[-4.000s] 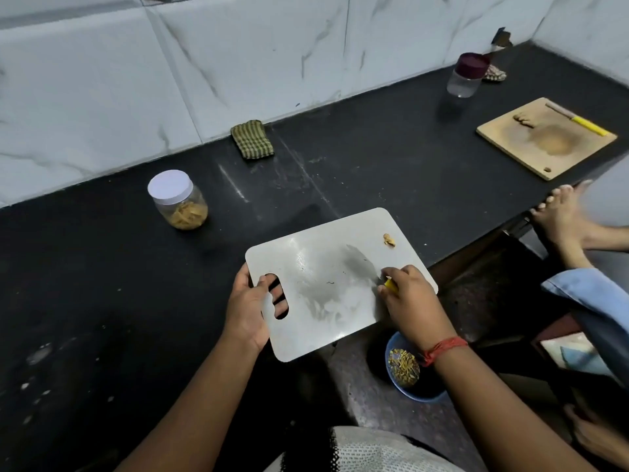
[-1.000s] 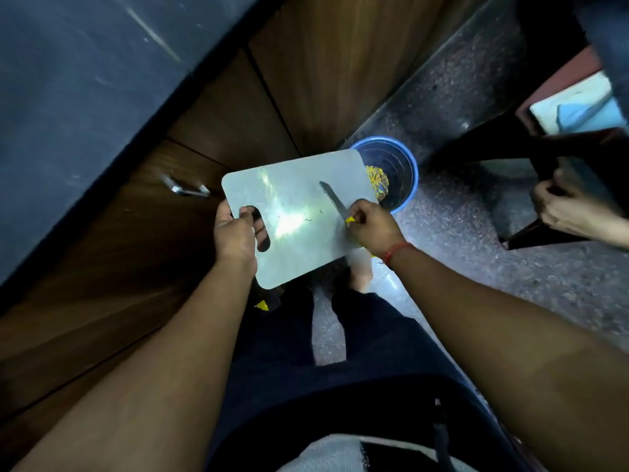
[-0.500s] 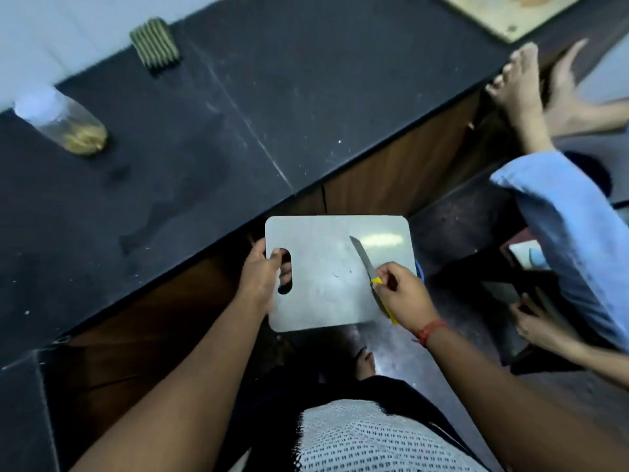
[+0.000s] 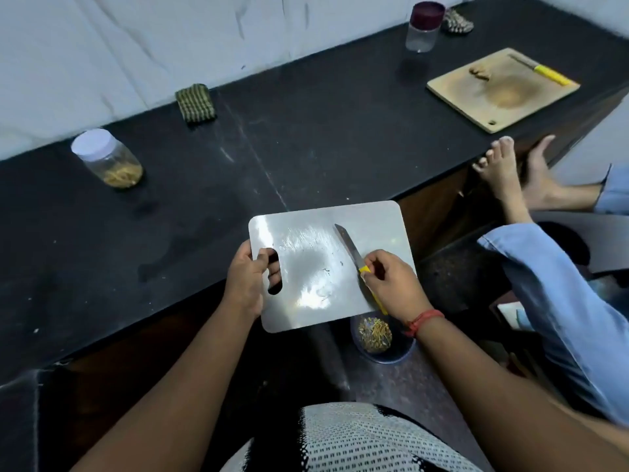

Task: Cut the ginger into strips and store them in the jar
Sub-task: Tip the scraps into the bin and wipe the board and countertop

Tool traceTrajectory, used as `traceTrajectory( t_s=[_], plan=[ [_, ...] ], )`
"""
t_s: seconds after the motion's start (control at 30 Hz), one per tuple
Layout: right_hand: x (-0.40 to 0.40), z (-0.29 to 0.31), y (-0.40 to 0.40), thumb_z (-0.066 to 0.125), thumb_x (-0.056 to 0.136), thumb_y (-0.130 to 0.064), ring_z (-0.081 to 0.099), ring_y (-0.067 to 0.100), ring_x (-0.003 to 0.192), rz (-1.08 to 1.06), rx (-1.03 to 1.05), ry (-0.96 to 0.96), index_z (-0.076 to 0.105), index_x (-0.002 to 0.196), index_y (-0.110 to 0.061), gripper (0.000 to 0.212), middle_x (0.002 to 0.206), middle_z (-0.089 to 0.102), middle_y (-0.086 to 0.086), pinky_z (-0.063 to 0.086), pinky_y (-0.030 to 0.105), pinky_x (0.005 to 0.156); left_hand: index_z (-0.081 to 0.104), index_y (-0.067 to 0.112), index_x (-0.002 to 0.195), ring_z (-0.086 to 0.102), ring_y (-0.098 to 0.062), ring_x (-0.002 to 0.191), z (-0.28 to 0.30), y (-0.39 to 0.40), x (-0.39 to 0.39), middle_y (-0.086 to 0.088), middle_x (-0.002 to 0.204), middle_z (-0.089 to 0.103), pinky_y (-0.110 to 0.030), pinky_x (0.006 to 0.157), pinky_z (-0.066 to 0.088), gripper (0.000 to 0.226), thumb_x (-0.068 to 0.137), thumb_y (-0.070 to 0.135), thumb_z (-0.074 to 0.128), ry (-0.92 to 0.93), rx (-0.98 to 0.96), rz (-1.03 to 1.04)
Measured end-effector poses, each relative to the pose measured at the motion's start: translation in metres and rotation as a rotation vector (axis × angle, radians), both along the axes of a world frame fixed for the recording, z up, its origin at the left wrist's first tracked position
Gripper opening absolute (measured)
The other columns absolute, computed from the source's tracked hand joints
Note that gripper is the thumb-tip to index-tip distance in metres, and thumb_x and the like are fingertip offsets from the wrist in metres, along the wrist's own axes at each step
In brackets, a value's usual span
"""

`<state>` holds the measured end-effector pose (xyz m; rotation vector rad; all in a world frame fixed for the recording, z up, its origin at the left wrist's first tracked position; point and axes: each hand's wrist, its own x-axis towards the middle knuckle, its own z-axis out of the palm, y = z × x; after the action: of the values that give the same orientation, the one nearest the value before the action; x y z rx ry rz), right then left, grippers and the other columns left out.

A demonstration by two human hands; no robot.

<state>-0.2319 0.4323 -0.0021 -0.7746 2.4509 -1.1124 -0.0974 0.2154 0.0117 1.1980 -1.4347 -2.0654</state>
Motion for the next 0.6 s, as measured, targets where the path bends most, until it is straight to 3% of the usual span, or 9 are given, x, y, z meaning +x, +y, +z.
traceTrajectory(
  t_s=[0.23,0.37,0.47,0.6],
  plan=[
    [-0.006,0.020,-0.070,0.061,0.086,-0.019,0.054,0.014,0.078,0.097,0.038,0.063,0.055,0.084,-0.020,0.006,0.084,0.058,-0.006,0.043,0.028,0.068,0.058,0.012,0.110,0.036,-0.015,0.054,0.014,-0.057,0.012,-0.003,0.077,0.049,-0.027,0.047,0.026,0.020,0.105,0.003,0.041,0.044,-0.007,0.048],
    [0.002,0.031,-0.121,0.060,0.086,-0.019,0.053,0.013,0.078,0.151,0.040,0.090,0.054,0.084,-0.023,0.008,0.084,0.057,-0.008,0.040,0.026,0.067,0.058,0.012,0.106,0.033,-0.016,0.053,0.023,-0.098,0.028,-0.004,0.074,0.048,-0.028,0.048,0.023,0.020,0.105,0.003,0.040,0.086,0.003,0.091],
    [0.011,0.039,-0.161,0.059,0.087,-0.019,0.053,0.012,0.078,0.197,0.060,0.120,0.053,0.086,-0.024,0.008,0.085,0.056,-0.010,0.044,0.029,0.070,0.059,0.014,0.104,0.038,-0.016,0.057,0.028,-0.132,0.043,-0.001,0.072,0.055,-0.027,0.047,0.027,0.023,0.105,0.002,0.040,0.104,0.017,0.156],
    [0.024,0.046,-0.214,0.059,0.088,-0.019,0.053,0.011,0.078,0.216,0.088,0.127,0.055,0.086,-0.023,0.006,0.083,0.056,-0.011,0.046,0.030,0.071,0.061,0.016,0.111,0.048,-0.018,0.066,0.029,-0.181,0.066,-0.006,0.087,0.062,-0.029,0.050,0.037,0.024,0.106,0.005,0.041,0.080,0.048,0.218]
  ],
)
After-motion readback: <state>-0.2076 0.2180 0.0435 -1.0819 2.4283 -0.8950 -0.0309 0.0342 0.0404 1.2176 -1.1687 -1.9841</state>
